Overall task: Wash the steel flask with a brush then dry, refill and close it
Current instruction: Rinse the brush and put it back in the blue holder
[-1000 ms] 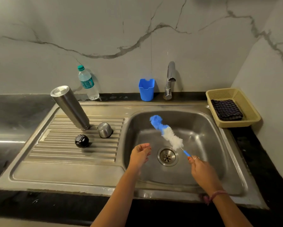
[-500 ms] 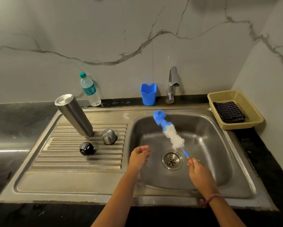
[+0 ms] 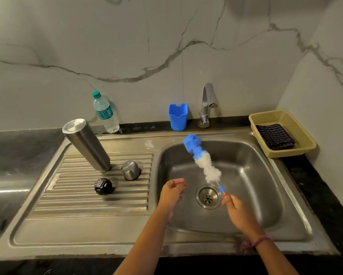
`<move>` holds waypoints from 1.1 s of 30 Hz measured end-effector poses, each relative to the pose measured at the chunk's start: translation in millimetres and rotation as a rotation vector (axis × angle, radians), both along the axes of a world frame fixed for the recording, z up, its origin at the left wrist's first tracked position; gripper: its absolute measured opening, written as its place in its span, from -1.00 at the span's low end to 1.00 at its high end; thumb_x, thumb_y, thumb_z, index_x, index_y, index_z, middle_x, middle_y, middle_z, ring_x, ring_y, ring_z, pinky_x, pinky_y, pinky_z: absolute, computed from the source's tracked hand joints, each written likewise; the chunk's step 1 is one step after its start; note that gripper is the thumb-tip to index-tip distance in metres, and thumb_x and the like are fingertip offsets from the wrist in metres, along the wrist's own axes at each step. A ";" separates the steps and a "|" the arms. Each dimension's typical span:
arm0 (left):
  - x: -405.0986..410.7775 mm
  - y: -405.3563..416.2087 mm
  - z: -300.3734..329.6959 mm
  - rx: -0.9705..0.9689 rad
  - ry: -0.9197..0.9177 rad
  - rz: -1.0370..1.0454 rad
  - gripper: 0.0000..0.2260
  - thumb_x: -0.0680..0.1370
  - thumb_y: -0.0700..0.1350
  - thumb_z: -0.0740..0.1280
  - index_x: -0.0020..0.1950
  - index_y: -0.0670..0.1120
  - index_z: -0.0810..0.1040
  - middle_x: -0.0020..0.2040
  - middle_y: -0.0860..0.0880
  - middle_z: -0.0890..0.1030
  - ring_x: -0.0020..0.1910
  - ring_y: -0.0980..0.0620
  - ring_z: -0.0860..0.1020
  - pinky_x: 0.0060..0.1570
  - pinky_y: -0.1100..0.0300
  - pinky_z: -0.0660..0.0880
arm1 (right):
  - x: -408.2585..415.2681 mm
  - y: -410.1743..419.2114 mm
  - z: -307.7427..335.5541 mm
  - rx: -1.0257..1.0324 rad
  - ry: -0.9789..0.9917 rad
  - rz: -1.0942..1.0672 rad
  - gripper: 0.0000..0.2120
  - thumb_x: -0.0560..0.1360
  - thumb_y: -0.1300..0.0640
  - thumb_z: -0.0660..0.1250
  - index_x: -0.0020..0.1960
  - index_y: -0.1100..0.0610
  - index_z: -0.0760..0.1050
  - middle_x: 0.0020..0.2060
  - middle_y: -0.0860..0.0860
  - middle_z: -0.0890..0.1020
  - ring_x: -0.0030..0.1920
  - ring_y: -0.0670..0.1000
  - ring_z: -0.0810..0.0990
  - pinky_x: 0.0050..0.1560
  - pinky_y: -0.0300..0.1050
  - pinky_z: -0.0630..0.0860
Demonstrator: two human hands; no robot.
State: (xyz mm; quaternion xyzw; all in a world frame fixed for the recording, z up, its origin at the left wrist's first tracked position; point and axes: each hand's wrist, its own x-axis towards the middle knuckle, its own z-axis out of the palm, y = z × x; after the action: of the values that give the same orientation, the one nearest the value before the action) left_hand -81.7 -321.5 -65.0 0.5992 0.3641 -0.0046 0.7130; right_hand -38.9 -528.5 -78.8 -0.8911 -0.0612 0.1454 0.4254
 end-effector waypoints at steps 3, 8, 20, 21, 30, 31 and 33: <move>3.7 -4.1 4.5 -0.014 -0.002 -0.050 -0.89 0.60 -0.14 0.34 0.08 -0.01 0.62 0.09 -0.03 0.68 0.01 0.08 0.60 0.07 0.16 0.50 | -6.2 4.9 13.7 0.201 0.182 -0.007 -0.71 0.63 0.03 0.12 -0.15 0.13 0.51 -0.56 -0.15 0.40 -0.55 -0.20 0.34 -0.51 -0.40 0.24; 8.4 -16.8 18.0 -0.086 -0.128 -0.165 -0.80 0.57 0.07 0.40 0.07 -0.02 0.67 -0.06 0.06 0.69 -0.07 0.16 0.61 -0.06 0.27 0.54 | -12.2 16.1 20.9 0.429 0.429 -0.060 -0.72 0.65 0.06 0.06 -0.04 0.18 0.46 -0.54 -0.08 0.22 -0.61 -0.14 0.10 -0.60 -0.37 0.04; 26.5 -12.7 39.2 -0.118 -0.262 -0.005 -0.93 0.59 -0.14 0.38 -0.02 -0.07 0.67 -0.21 0.01 0.64 -0.22 0.14 0.53 -0.11 0.22 0.46 | 1.1 10.5 44.2 0.590 0.356 0.063 -0.77 0.57 0.19 0.26 0.18 0.18 0.57 -0.38 0.00 0.57 -0.45 -0.11 0.41 -0.42 -0.27 0.37; 28.7 -11.7 41.7 -0.119 -0.276 0.005 -0.92 0.59 -0.16 0.37 -0.01 -0.08 0.67 -0.22 0.00 0.64 -0.24 0.14 0.53 -0.13 0.22 0.45 | 1.3 9.6 47.3 0.671 0.369 0.031 -0.76 0.53 0.19 0.32 0.18 0.20 0.57 -0.32 0.05 0.61 -0.42 -0.10 0.45 -0.39 -0.27 0.42; 46.9 -13.0 65.4 -0.332 -0.323 0.151 -0.93 0.58 -0.23 0.37 -0.07 -0.17 0.64 -0.26 -0.07 0.62 -0.27 0.10 0.54 -0.18 0.23 0.49 | -0.4 26.7 58.0 1.334 0.403 -0.182 -0.52 0.31 0.24 0.44 0.22 0.10 0.52 -0.05 0.03 0.67 -0.14 -0.11 0.64 -0.14 -0.28 0.59; 47.3 -16.2 67.3 -0.357 -0.320 0.152 -0.93 0.58 -0.24 0.37 -0.07 -0.17 0.63 -0.25 -0.08 0.62 -0.27 0.09 0.54 -0.17 0.23 0.49 | 0.1 32.4 58.3 1.359 0.396 -0.186 -0.47 0.28 0.18 0.51 0.24 0.09 0.50 -0.04 0.01 0.67 -0.12 -0.11 0.64 -0.09 -0.29 0.59; 48.2 -21.7 68.6 -0.391 -0.309 0.157 -0.94 0.58 -0.24 0.37 -0.06 -0.18 0.63 -0.24 -0.09 0.63 -0.26 0.09 0.56 -0.15 0.23 0.51 | 1.7 43.1 64.9 1.358 0.366 -0.187 -0.26 0.13 0.02 0.65 0.25 0.06 0.49 -0.01 0.00 0.67 -0.08 -0.10 0.64 -0.04 -0.27 0.58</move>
State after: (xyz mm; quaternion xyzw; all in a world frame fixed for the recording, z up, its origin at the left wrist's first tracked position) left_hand -33.5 -343.3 3.6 0.4136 0.2884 0.0720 0.8606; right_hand -37.2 -485.4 -13.9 -0.3916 0.0110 0.1853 0.9012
